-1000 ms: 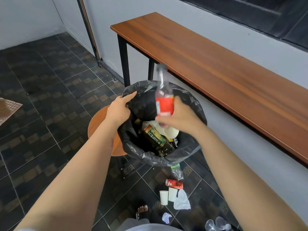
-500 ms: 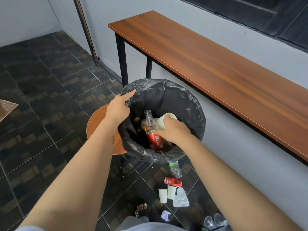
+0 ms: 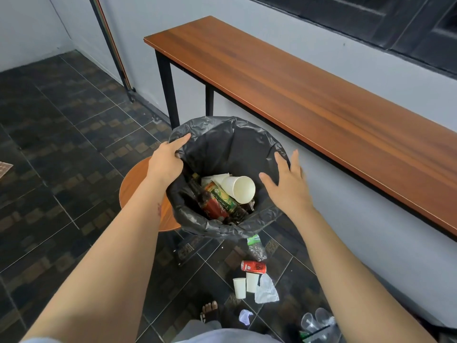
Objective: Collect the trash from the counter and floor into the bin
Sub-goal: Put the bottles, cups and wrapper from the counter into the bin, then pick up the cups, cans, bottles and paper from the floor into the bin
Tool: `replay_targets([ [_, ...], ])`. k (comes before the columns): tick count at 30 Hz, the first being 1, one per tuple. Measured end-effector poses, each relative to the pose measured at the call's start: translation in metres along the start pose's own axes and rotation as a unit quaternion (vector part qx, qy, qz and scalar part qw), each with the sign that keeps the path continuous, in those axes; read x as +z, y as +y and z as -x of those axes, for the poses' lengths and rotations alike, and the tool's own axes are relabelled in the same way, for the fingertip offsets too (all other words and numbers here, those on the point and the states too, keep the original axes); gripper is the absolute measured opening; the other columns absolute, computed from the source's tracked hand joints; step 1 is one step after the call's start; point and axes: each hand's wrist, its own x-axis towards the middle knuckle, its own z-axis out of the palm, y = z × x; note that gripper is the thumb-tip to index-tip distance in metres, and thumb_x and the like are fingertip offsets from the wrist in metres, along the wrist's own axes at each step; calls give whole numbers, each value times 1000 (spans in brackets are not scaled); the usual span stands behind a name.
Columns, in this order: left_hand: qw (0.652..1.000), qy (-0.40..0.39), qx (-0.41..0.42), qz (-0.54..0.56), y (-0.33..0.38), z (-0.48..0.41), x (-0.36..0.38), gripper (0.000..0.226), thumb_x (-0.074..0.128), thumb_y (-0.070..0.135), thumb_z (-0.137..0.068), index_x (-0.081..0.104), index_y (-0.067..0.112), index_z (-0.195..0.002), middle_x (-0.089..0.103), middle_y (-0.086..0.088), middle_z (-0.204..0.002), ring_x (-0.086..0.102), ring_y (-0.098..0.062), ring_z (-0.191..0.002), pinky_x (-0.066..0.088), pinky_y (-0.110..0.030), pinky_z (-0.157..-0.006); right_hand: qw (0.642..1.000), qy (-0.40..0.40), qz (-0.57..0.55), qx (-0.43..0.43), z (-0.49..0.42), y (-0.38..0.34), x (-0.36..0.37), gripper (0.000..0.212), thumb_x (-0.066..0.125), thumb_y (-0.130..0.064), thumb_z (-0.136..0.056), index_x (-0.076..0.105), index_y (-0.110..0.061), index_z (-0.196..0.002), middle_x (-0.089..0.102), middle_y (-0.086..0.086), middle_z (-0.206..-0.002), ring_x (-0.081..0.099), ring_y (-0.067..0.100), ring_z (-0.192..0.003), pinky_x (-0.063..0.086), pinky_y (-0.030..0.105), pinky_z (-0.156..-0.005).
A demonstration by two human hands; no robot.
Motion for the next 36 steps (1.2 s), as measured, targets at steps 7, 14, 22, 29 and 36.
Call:
replay_targets([
  [7, 998, -14, 2, 55, 6, 11, -3, 60, 43, -2, -96, 46, 34, -144, 47, -8, -116, 47, -20, -103, 36, -22, -86, 954, 87, -286, 39, 8, 3, 14, 54, 55, -35, -99, 37, -31, -150, 14, -8, -163, 20, 12, -148, 23, 29, -113],
  [14, 982, 14, 16, 189, 5, 50, -10, 35, 57, 23, -97, 60, 34, -130, 22, 2, -159, 17, -15, -147, 18, -29, -113, 915, 124, -379, 69, 10, -3, 21, 48, 57, -26, -98, 46, -31, -145, 25, -7, -160, 27, 9, -145, 25, 28, -114],
  [22, 990, 68, 33, 123, 5, 56, 5, 42, 57, 25, -98, 54, 27, -139, 17, 14, -161, 29, -14, -144, 39, -25, -105, 872, 124, -461, 107, 16, -6, 18, 46, 55, -13, -99, 50, -29, -142, 40, -11, -152, 34, 10, -141, 31, 23, -106],
  [29, 979, 69, 21, 191, 11, 80, 9, 44, 59, 26, -97, 52, 27, -140, 21, 13, -160, 21, -12, -147, 21, -27, -112, 856, 124, -489, 114, 41, 4, 22, 47, 55, -11, -99, 51, -32, -141, 44, -15, -148, 36, 7, -139, 33, 23, -107],
  [36, 976, 68, 6, 208, 15, 139, 25, 43, 60, 30, -96, 55, 29, -138, 22, 15, -160, 18, -9, -147, 20, -22, -108, 861, 127, -482, 98, 90, 32, 16, 50, 56, -12, -98, 47, -31, -144, 45, -15, -148, 37, 8, -139, 33, 27, -111],
])
